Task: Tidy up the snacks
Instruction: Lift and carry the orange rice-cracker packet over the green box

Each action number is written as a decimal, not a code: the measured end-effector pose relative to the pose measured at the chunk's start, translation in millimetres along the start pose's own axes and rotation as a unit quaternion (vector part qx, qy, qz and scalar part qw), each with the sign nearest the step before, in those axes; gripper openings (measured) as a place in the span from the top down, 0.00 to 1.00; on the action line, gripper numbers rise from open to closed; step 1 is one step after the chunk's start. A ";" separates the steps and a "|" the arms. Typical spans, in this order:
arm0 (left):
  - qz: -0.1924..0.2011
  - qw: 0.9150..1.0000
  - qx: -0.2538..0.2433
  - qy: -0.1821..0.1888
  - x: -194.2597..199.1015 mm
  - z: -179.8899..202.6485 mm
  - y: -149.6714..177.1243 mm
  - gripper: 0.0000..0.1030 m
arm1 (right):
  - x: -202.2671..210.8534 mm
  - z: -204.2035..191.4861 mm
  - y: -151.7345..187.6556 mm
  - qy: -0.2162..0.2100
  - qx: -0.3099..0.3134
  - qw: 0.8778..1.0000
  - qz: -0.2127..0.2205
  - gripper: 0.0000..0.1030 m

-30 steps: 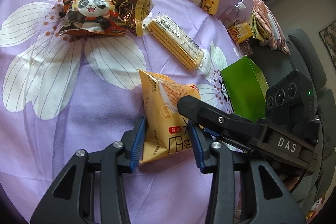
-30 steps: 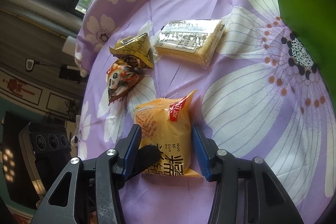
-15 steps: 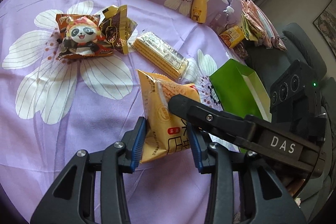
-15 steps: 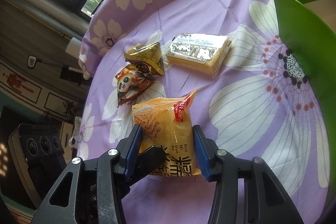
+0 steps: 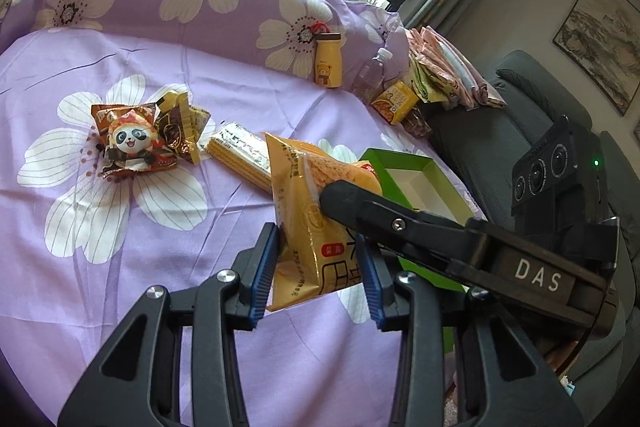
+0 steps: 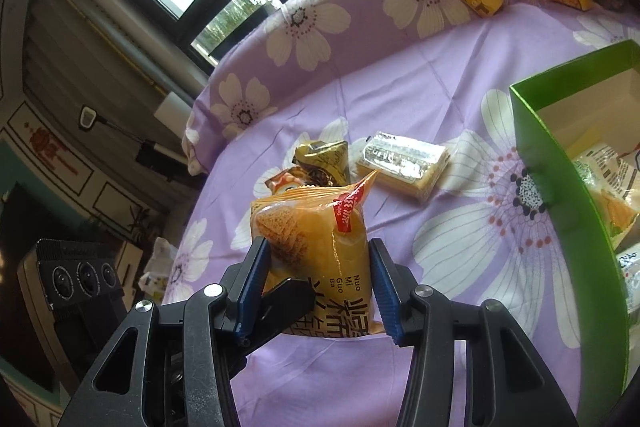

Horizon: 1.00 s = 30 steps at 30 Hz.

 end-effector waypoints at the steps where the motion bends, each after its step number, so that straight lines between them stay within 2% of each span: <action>1: 0.000 1.000 -0.003 0.003 1.6 3.6 -0.9 0.63 | 5.6 -1.4 -0.7 0.002 0.003 1.000 0.006 0.50; 4: 0.004 1.000 -0.002 0.010 9.0 17.6 -2.0 0.65 | 21.1 -4.3 -3.2 0.004 0.002 1.000 0.015 0.50; 7: 0.026 0.999 -0.010 0.034 16.8 34.6 -3.5 0.65 | 37.9 -9.5 -9.4 0.003 0.008 0.999 0.032 0.49; 12: 0.024 0.997 -0.002 0.067 16.9 56.9 -4.4 0.65 | 73.1 -11.2 -15.5 0.024 0.026 0.997 0.065 0.49; 17: 0.010 0.996 0.009 0.093 14.6 74.8 -6.7 0.66 | 93.9 3.9 -20.2 0.012 0.007 0.997 0.074 0.49; 23: 0.014 0.995 -0.021 0.093 9.0 107.6 -5.5 0.67 | 116.2 14.6 -25.2 0.018 0.003 0.995 0.095 0.49; 30: -0.016 0.993 -0.030 0.109 -15.6 136.1 2.8 0.67 | 141.7 44.3 -27.7 0.036 -0.025 0.993 0.111 0.49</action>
Point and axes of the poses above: each gripper's, at about its wrist camera, not at the fingertips, and x roughly against the way its jaws point, z to its right, y to its underside, the point moved 1 cm from there along -x, roughly the way its jaws point, and after that the axes turned 7 degrees about z, right-handed, at the moved point
